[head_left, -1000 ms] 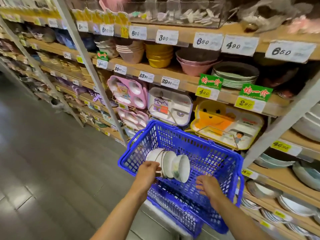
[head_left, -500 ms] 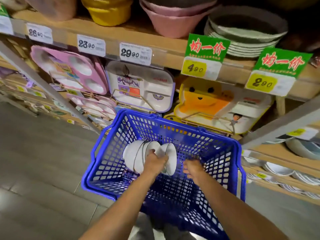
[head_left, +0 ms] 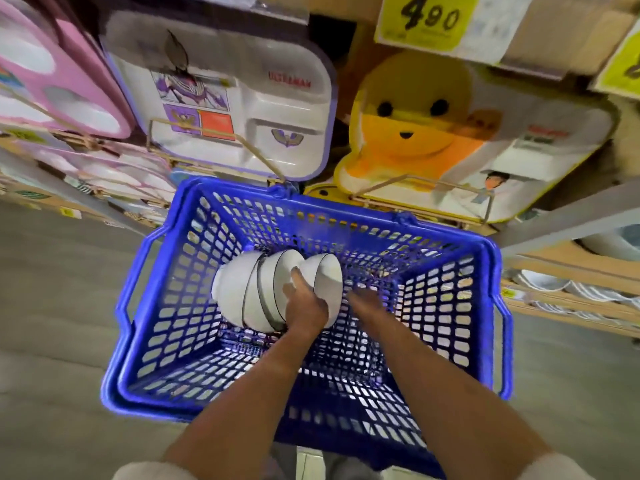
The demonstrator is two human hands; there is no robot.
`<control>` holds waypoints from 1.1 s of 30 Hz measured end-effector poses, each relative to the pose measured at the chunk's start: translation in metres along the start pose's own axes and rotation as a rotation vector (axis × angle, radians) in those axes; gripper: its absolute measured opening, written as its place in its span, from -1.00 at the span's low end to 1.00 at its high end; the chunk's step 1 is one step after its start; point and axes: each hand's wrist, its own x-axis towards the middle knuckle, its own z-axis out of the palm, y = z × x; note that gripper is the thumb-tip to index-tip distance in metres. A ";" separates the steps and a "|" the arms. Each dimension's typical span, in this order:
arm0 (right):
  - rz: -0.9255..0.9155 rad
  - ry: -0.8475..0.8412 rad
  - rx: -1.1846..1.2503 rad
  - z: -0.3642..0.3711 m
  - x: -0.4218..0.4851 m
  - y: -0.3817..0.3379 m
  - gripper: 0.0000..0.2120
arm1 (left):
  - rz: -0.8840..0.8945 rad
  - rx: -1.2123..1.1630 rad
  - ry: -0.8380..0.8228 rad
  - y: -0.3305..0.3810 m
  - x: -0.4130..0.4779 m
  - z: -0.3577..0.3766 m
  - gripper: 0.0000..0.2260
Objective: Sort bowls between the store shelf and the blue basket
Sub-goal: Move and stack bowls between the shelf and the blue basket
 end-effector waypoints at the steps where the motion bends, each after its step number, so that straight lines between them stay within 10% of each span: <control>1: -0.001 0.009 -0.012 0.000 0.001 0.002 -0.81 | 0.010 -0.007 0.005 -0.001 0.001 -0.002 -0.36; 9: -0.073 0.025 -0.015 -0.019 -0.018 0.003 -0.74 | 0.004 -0.141 -0.074 0.017 -0.019 -0.030 -0.48; 33: -0.842 -0.058 1.113 -0.138 -0.292 -0.057 -0.65 | 0.221 -0.626 -0.570 0.142 -0.202 -0.204 -0.70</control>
